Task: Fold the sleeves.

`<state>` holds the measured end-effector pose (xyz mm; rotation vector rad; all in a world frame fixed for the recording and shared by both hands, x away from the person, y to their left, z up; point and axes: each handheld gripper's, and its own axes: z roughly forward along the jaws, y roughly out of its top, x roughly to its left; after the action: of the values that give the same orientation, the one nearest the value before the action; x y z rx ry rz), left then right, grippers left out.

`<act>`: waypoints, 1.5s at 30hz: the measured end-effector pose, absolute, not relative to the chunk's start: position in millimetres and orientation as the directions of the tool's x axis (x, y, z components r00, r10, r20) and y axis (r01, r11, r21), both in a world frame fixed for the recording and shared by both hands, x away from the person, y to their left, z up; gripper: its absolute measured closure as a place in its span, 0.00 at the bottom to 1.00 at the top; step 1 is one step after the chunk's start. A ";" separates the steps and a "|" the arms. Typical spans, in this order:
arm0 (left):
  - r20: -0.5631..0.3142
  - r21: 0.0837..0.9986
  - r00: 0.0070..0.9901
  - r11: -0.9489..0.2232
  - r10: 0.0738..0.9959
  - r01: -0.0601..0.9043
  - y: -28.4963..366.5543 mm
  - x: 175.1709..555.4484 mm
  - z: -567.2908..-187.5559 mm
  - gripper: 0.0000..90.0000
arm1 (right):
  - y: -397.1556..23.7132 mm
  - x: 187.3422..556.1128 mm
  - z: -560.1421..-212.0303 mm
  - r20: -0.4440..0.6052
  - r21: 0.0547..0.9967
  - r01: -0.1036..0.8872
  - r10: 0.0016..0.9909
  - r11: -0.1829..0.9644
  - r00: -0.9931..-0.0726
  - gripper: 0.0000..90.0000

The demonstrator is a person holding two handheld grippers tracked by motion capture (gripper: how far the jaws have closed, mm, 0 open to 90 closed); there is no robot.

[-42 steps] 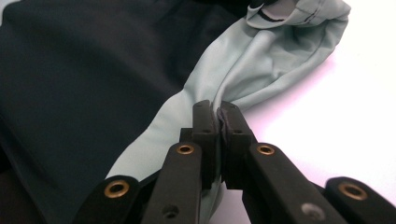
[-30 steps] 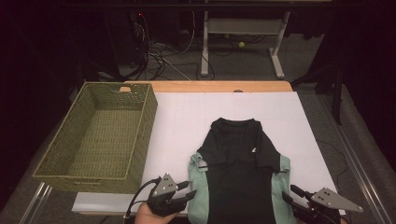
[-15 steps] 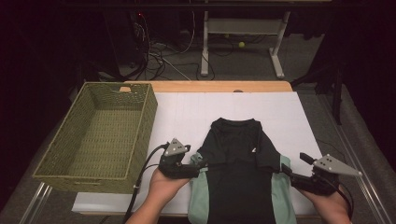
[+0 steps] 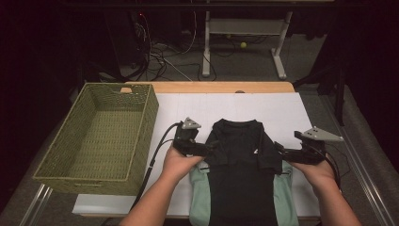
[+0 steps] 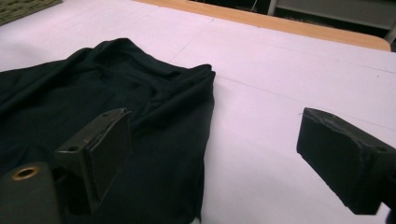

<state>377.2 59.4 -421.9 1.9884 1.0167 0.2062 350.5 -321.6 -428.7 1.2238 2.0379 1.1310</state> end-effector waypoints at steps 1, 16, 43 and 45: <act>-0.229 0.753 0.645 -0.288 0.729 0.592 58.4 383.3 -423.3 0.02 | -320.8 355.5 -428.8 -0.001 0.847 0.469 0.883 0.251 -0.470 0.15; -0.230 0.614 0.581 -0.347 0.781 0.709 32.4 438.2 -464.9 0.38 | -296.6 421.5 -450.3 0.038 0.745 0.590 0.862 0.312 -0.505 0.43; -0.160 0.614 0.609 -0.405 0.777 0.677 12.0 429.7 -470.0 0.88 | -272.7 425.3 -472.9 0.066 0.699 0.616 0.825 0.363 -0.562 0.88; -0.151 0.626 0.600 -0.393 0.786 0.673 13.8 429.0 -467.4 0.89 | -272.3 424.4 -472.9 0.064 0.704 0.611 0.825 0.361 -0.562 0.92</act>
<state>429.0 13.8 -467.4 2.1689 1.1476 0.2212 424.4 -272.3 -472.9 1.2702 2.3269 1.0083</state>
